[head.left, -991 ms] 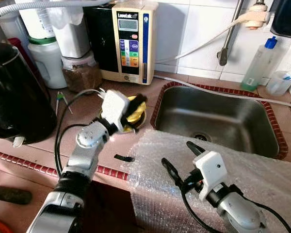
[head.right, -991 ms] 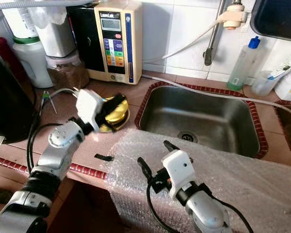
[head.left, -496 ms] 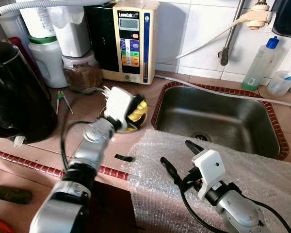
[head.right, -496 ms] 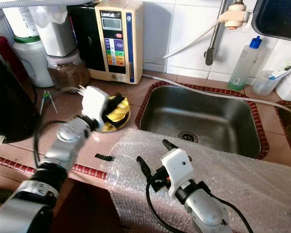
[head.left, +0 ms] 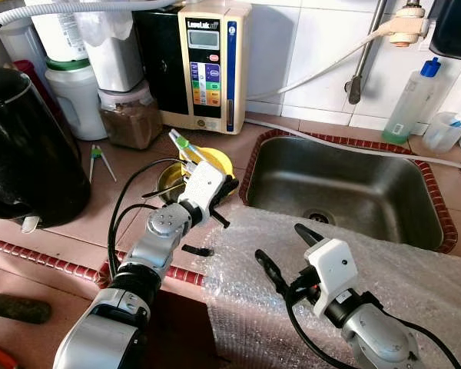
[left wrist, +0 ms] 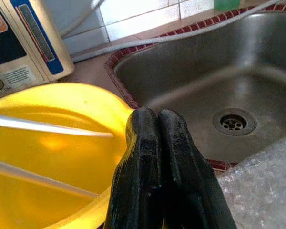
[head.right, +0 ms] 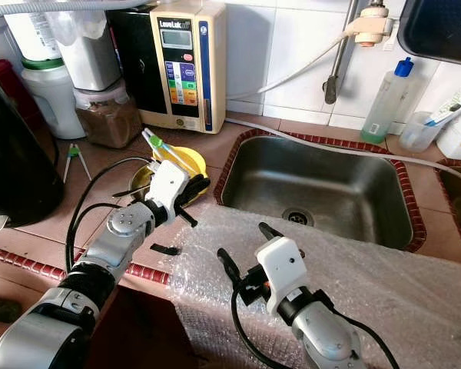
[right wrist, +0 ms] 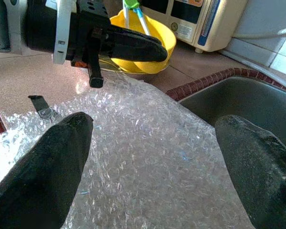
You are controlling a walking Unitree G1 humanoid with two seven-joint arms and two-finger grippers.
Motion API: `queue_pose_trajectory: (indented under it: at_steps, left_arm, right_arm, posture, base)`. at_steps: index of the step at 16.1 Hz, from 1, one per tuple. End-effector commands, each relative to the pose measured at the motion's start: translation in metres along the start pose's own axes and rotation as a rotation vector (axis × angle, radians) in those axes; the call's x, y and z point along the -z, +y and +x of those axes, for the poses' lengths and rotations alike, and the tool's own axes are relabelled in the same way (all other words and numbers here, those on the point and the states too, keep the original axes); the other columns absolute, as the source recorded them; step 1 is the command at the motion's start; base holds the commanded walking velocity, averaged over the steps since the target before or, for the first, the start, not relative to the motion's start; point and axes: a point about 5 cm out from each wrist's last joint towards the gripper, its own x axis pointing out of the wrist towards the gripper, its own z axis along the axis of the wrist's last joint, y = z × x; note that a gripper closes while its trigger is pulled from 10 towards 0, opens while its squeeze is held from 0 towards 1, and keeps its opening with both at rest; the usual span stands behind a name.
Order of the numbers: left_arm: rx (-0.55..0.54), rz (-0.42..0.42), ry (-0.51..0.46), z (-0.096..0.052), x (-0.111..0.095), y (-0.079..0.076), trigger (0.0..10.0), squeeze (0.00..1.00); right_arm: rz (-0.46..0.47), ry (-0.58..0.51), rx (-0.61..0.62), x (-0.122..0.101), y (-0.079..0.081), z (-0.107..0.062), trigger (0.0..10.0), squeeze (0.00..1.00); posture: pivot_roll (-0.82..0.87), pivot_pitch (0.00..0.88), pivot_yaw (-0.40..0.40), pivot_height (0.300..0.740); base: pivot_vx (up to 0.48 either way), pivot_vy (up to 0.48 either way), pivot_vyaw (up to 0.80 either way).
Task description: Kitchen organization
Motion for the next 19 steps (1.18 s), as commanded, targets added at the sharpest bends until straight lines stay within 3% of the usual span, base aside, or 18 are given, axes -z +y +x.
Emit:
queue_pose_trajectory:
  at_steps: [1,5,7,10,11,12,14,19]
  left_arm:
    - [-0.012,0.038,0.008,0.002,-0.005,0.005,10.0,0.0]
    - [-0.166,0.023,-0.024,0.001,-0.013,0.026,10.0,0.0]
    - [-0.259,-0.034,-0.015,-0.001,-0.015,0.039,10.0,0.0]
    - [-0.274,-0.031,-0.029,0.0,-0.02,0.042,10.0,0.0]
    - [-0.292,-0.071,-0.046,0.0,-0.023,0.045,10.0,0.0]
    - [-0.316,-0.121,-0.063,0.0,-0.025,0.049,10.0,1.0]
    - [-0.353,-0.211,-0.067,-0.001,-0.026,0.055,10.0,1.0]
    - [-0.522,-0.169,-0.011,-0.002,-0.032,0.073,10.0,1.0]
  right_arm:
    - [-0.009,-0.015,0.013,-0.003,-0.001,-0.001,10.0,0.0]
    - [-0.012,-0.016,0.01,-0.003,-0.001,0.0,10.0,0.0]
    - [-0.016,-0.018,0.012,-0.004,-0.003,0.001,10.0,0.0]
    - [-0.019,-0.019,0.014,-0.004,-0.003,0.001,10.0,0.0]
    - [-0.019,-0.02,0.016,-0.004,-0.004,0.001,10.0,0.0]
    - [-0.019,-0.02,0.017,-0.004,-0.004,0.001,10.0,0.0]
    - [-0.019,-0.021,0.016,-0.004,-0.003,0.002,10.0,0.0]
    - [-0.016,-0.029,0.024,-0.005,-0.002,0.003,10.0,0.0]
  posture:
    - [0.01,0.0,0.048,0.74]
    - [0.01,0.0,0.043,0.74]
    - [0.01,0.0,0.042,0.74]
    - [0.01,0.0,0.044,0.74]
    - [0.01,0.0,0.045,0.74]
    - [0.01,0.0,0.045,0.74]
    - [0.01,0.0,0.047,0.74]
    - [0.0,0.0,0.051,0.74]
  base:
    - [0.0,0.0,0.0]
    - [0.0,0.0,0.0]
    - [0.0,0.0,0.0]
    - [0.0,0.0,0.0]
    - [0.0,0.0,0.0]
    - [0.0,0.0,0.0]
    - [0.0,0.0,0.0]
    - [0.0,0.0,0.0]
